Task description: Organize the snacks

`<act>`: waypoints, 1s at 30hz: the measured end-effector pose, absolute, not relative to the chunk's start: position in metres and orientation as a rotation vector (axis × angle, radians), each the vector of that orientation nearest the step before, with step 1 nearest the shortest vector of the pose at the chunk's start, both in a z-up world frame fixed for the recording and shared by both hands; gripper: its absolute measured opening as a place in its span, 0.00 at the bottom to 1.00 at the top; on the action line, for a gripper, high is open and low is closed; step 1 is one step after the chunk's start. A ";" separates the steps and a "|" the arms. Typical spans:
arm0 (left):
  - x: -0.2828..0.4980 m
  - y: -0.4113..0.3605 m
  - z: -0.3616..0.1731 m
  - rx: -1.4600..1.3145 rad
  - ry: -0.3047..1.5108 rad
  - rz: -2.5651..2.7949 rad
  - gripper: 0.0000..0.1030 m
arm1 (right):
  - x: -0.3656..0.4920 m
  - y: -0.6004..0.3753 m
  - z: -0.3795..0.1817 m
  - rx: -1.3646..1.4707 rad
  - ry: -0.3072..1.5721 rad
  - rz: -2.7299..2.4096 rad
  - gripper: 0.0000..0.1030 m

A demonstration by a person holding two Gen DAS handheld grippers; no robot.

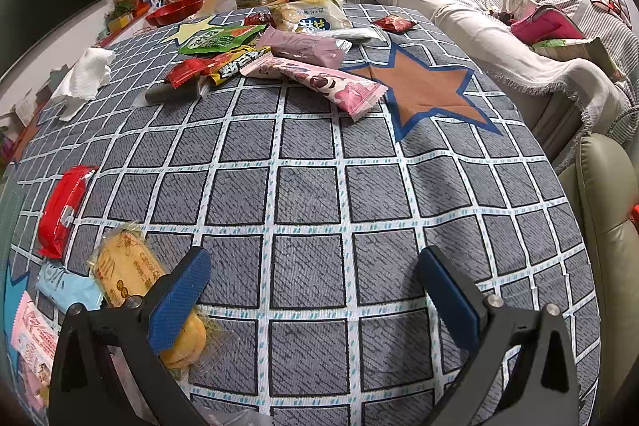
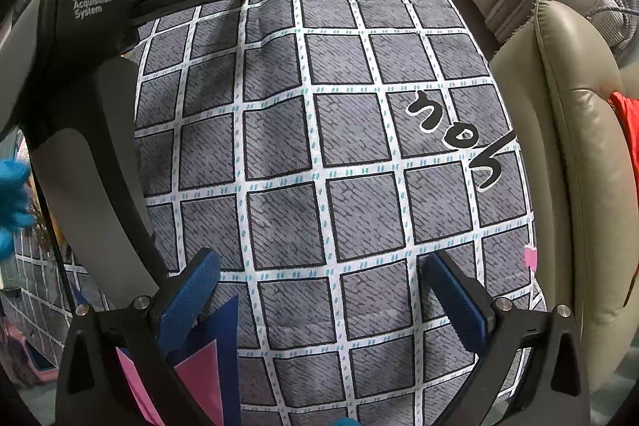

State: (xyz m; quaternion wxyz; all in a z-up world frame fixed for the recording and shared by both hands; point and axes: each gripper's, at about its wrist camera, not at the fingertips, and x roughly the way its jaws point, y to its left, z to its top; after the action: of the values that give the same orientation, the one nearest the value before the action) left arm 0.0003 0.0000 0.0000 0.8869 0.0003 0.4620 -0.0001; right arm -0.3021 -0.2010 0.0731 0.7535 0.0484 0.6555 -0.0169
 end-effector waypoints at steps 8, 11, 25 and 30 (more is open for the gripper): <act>0.000 0.000 0.000 0.001 0.960 0.000 1.00 | -0.285 -0.200 0.069 -0.016 1.510 -0.146 1.00; 0.001 0.000 0.001 0.009 0.984 -0.013 1.00 | -0.279 -0.199 0.072 -0.048 1.499 -0.162 1.00; -0.018 0.059 0.073 0.039 1.351 -0.368 1.00 | -0.271 -0.194 0.073 -0.004 1.523 -0.091 1.00; -0.021 0.140 0.081 0.072 1.387 -0.200 1.00 | -0.254 -0.197 0.069 0.110 1.626 -0.120 1.00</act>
State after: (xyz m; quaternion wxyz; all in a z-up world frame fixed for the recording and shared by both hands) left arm -0.0205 0.1398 0.0806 0.7637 0.0330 0.6381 -0.0920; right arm -0.2543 -0.1965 0.0690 0.6844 0.0490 0.7255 -0.0533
